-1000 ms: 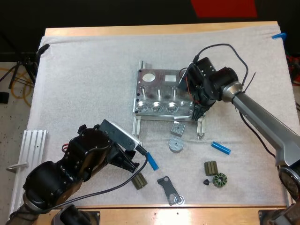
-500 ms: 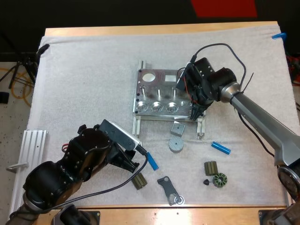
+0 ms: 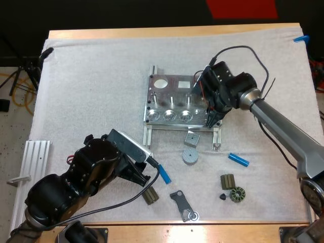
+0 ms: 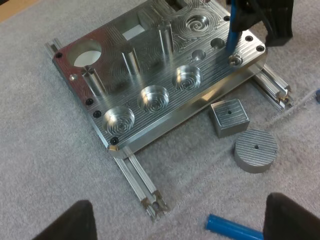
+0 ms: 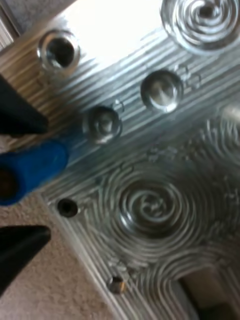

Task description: Load cells from right to left

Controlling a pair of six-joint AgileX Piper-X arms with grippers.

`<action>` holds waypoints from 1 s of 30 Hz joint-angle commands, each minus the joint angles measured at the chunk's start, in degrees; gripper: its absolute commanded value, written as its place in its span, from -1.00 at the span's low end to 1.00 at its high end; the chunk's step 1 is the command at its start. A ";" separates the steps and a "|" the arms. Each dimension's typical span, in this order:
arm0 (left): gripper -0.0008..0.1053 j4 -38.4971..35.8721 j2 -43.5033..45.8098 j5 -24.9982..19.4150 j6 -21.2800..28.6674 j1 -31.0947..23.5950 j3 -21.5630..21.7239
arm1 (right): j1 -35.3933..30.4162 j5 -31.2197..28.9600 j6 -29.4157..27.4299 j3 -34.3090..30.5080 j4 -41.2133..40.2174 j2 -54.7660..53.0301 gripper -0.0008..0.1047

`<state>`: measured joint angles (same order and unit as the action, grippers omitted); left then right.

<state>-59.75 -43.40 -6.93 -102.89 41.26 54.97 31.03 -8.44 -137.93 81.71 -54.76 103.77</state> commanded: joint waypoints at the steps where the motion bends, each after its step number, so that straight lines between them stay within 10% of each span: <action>1: 0.29 0.52 0.32 -0.08 -0.03 -0.10 0.18 | -0.19 0.25 0.33 0.29 0.42 -1.24 -0.12; 30: 0.29 0.52 0.32 0.81 -0.03 -0.10 0.18 | -0.07 -1.20 8.74 0.12 -1.96 -11.00 -0.12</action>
<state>-59.75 -43.40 -6.34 -102.89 41.26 54.97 31.02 -9.76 -129.61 81.71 -55.89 93.54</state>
